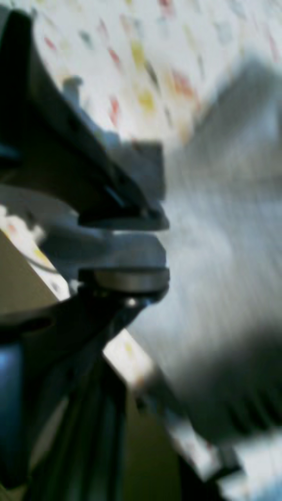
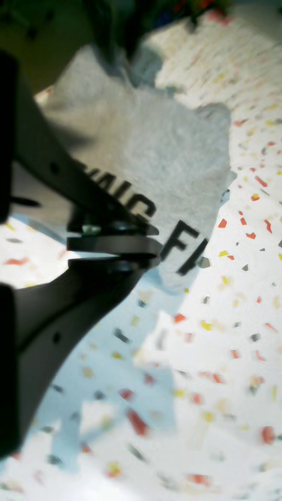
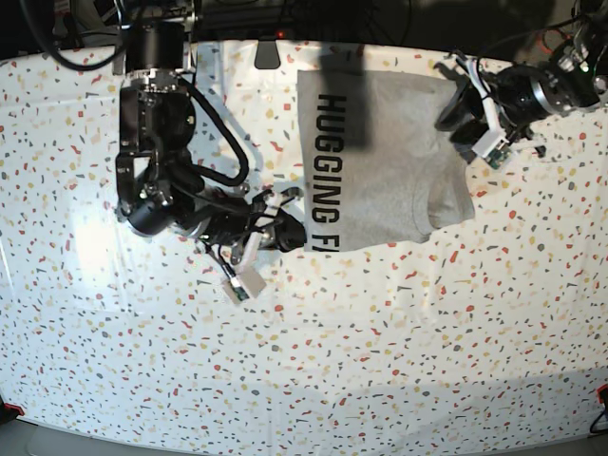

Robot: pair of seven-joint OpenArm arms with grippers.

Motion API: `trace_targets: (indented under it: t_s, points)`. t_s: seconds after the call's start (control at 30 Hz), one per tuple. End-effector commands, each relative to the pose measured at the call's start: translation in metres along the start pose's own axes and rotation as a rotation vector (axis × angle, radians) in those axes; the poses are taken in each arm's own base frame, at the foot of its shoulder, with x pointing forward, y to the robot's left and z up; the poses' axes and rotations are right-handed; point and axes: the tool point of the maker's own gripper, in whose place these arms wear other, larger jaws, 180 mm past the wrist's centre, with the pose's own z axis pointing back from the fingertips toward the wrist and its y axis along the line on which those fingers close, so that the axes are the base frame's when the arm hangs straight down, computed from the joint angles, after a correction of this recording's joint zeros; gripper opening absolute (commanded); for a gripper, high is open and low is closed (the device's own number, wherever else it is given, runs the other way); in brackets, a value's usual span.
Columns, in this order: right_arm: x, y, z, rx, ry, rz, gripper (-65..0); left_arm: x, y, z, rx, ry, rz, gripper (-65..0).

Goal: Fold the T-shirt properly
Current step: 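Grasp the bundle's edges with both grippers and rotate it flat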

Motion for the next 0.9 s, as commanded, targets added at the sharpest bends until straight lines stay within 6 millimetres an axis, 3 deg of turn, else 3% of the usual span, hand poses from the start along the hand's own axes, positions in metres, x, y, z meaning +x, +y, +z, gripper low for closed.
trace_targets:
  t_s: [0.0, 0.17, 0.27, 0.43, 0.6, 0.7, 0.87]
  points:
    - [0.026, 0.003, 0.0, -0.003, -0.062, 0.058, -65.0, 0.01, -0.003, 0.001, -0.004, -0.039, 0.006, -54.1]
    - [0.037, 0.021, -0.019, 0.006, -0.049, 0.177, -65.0, 0.008, -0.029, -0.013, -0.037, -0.068, 0.094, -55.6]
    - [0.03, 0.022, -0.034, 0.008, -0.004, 0.208, -65.0, -0.008, -0.034, -0.017, -0.017, -0.036, 0.103, -55.6]
    - [0.012, 0.0, -0.057, -0.012, 0.067, 0.169, -65.0, -0.037, -0.017, -0.025, 0.084, 0.01, 0.143, -55.6]
    - [-0.017, -0.017, -0.072, -0.021, 0.159, 0.12, -65.0, -0.07, -0.005, -0.042, 0.131, 0.045, 0.211, -55.6]
    - [-0.037, -0.031, -0.068, -0.082, 0.227, 0.156, -65.0, -0.09, 0.001, -0.054, 0.161, 0.092, 0.234, -55.6]
    - [-0.05, -0.06, -0.05, -0.154, 0.235, 0.09, -65.0, -0.099, 0.024, -0.069, 0.208, 0.126, 0.231, -55.5]
